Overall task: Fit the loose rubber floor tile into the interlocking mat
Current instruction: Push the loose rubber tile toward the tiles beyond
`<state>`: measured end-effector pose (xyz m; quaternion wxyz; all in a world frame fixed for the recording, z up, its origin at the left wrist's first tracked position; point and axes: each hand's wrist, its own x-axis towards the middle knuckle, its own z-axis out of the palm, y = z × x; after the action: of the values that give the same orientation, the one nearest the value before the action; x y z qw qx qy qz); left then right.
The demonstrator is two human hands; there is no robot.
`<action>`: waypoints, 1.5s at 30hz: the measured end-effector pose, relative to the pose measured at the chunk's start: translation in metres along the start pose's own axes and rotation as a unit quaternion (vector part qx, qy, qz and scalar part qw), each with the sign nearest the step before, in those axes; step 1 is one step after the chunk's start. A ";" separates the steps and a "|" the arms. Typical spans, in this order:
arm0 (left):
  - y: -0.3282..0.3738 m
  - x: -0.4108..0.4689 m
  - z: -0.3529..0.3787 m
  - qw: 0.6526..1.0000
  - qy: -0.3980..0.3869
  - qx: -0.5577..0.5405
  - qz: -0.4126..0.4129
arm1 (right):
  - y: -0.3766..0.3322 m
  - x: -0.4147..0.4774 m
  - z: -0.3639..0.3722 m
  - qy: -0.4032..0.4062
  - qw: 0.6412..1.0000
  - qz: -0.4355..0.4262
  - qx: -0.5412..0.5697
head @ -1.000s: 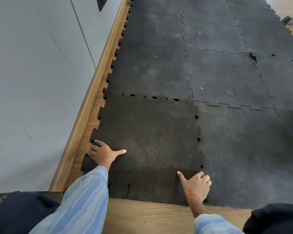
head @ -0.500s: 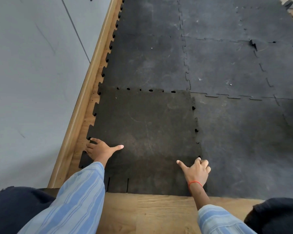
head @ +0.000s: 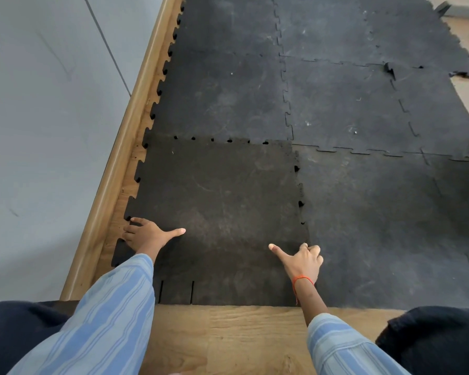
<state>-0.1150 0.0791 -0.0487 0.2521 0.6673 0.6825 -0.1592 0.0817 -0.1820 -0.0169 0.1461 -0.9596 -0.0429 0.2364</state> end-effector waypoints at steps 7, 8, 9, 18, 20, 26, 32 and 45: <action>-0.008 0.001 0.003 1.000 -0.002 0.024 0.004 | 0.002 0.003 -0.001 0.005 0.999 -0.023 -0.035; -0.008 0.000 0.003 1.000 0.000 0.028 0.008 | 0.002 0.004 -0.001 0.007 0.999 -0.025 -0.033; -0.008 -0.001 0.002 0.999 0.002 0.033 0.012 | 0.001 0.005 -0.002 0.007 0.999 -0.026 -0.031; -0.014 -0.004 0.004 0.999 0.007 0.042 0.018 | 0.006 -0.002 0.000 -0.003 0.999 -0.033 -0.010; -0.014 -0.005 0.004 0.999 0.009 0.039 0.019 | 0.006 -0.002 0.001 -0.004 0.999 -0.032 -0.006; -0.006 -0.014 0.005 1.000 -0.022 0.012 0.014 | 0.009 0.001 0.010 0.008 1.000 -0.025 -0.008; 0.022 -0.037 0.029 0.995 -0.052 0.041 0.078 | 0.001 0.002 0.014 0.072 0.989 0.039 0.122; 0.043 -0.051 0.046 0.982 -0.081 0.094 0.140 | 0.006 0.022 0.022 0.017 0.997 -0.064 0.031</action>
<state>-0.0668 0.0137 -0.0532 0.2626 0.7616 0.5419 -0.2395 0.0903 -0.1790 -0.0473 0.1914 -0.9538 -0.0946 0.2115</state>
